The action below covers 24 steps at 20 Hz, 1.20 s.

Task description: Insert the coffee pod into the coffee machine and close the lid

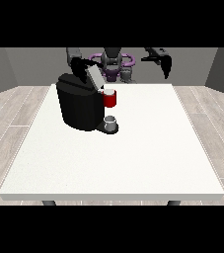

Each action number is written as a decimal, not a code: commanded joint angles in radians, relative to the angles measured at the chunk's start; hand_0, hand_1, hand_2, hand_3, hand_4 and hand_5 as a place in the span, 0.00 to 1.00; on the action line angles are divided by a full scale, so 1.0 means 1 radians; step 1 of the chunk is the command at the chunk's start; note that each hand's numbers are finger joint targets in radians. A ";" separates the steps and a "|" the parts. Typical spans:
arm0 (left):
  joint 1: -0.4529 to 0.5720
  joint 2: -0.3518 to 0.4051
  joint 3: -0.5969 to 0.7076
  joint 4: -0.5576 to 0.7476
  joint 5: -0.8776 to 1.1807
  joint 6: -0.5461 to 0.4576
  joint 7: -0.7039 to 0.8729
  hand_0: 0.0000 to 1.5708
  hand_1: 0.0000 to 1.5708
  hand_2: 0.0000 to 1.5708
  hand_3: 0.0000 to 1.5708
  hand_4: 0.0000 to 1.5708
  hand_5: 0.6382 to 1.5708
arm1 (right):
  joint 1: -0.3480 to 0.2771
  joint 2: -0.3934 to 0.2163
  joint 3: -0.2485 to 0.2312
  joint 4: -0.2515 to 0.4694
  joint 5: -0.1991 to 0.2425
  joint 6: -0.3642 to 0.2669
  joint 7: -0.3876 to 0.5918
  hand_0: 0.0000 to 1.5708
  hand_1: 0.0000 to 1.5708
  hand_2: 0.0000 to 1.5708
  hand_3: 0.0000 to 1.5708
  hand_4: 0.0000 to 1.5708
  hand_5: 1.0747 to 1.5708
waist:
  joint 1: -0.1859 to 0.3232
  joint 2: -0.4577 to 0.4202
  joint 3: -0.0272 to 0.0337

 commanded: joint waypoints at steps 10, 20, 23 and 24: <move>-0.026 0.079 0.059 0.074 0.048 -0.019 -0.032 0.00 0.00 0.00 0.00 0.00 1.00 | -0.100 0.022 0.027 0.039 0.024 0.019 0.020 0.00 0.00 0.00 0.00 0.05 1.00 | -0.014 0.044 0.0047; 0.026 0.051 0.016 0.071 0.023 0.014 -0.049 0.00 0.00 0.00 0.00 0.08 1.00 | -0.148 0.063 0.091 0.069 0.122 -0.023 0.024 0.00 0.00 0.00 0.00 0.08 1.00 | 0.007 0.006 0.0048; -0.017 0.050 -0.003 0.028 0.031 0.022 0.008 0.00 0.00 0.00 0.00 0.11 1.00 | -0.198 0.036 0.057 0.107 0.115 -0.004 0.015 0.00 0.00 0.00 0.00 0.09 1.00 | 0.020 0.016 0.0049; -0.026 0.073 0.022 0.078 0.041 0.005 -0.029 0.00 0.00 0.00 0.00 0.10 1.00 | -0.217 0.076 0.088 0.086 0.136 -0.033 0.076 0.00 0.00 0.00 0.00 0.07 1.00 | 0.003 0.011 0.0047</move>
